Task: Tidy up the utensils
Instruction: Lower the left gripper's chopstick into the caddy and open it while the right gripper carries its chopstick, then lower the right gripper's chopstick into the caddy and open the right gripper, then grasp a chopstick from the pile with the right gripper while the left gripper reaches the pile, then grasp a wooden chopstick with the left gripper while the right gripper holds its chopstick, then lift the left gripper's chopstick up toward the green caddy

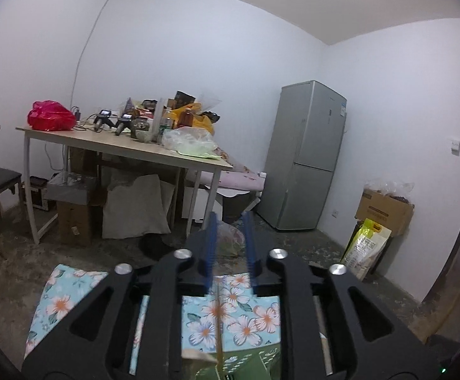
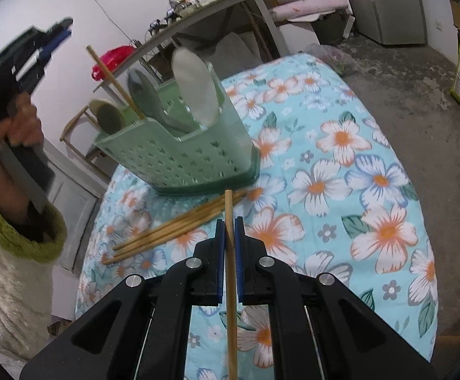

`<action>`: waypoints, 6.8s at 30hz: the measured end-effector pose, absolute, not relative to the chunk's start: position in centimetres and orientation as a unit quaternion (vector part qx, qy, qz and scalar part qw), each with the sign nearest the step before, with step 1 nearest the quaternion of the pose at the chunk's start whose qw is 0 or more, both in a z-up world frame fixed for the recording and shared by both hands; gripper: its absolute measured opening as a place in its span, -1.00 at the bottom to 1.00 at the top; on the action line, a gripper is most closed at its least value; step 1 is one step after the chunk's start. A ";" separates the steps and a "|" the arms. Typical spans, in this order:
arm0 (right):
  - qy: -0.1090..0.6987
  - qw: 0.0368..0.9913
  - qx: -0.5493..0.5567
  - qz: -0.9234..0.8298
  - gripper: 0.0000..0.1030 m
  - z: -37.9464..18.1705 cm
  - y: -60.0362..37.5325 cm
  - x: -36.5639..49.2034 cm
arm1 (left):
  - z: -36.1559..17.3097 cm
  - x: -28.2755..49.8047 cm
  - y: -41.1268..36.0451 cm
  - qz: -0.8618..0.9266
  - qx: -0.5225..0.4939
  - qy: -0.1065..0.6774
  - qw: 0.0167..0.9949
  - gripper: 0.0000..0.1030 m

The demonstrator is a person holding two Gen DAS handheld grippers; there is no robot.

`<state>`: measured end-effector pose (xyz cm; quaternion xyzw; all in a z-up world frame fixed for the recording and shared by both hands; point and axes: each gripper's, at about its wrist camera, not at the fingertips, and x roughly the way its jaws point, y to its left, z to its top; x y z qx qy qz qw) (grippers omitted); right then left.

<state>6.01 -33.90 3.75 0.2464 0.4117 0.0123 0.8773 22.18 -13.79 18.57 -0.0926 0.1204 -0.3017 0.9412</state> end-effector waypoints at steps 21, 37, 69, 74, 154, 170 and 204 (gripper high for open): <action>0.179 0.958 0.185 0.129 -0.88 23.3 -32.5 8.5 | 12.9 13.4 -1.3 -0.200 -0.052 0.225 0.952 0.40; 0.151 0.986 0.049 0.050 -0.88 24.8 -28.1 16.3 | 3.6 8.8 1.2 -0.157 -0.007 0.339 0.928 0.61; 0.272 0.923 0.249 0.112 -0.05 13.0 -30.5 8.3 | 1.8 12.4 3.1 -0.149 -0.056 0.372 0.914 0.37; 0.393 0.836 0.357 0.137 -0.05 3.3 -28.0 10.2 | 0.7 15.1 2.6 -0.189 -0.084 0.412 0.888 -0.21; 0.461 0.757 0.464 0.012 -0.70 -5.4 -39.1 2.7 | -4.4 13.6 -11.8 -0.330 0.012 0.538 0.776 -0.53; 0.444 0.760 0.474 -0.025 -0.79 -5.8 -40.4 3.0 | -4.8 14.1 -13.9 -0.326 0.061 0.523 0.785 -0.54; 0.526 0.788 0.320 0.006 -0.66 -4.2 -35.1 4.3 | -4.5 15.1 -10.7 -0.259 0.105 0.523 0.805 -0.64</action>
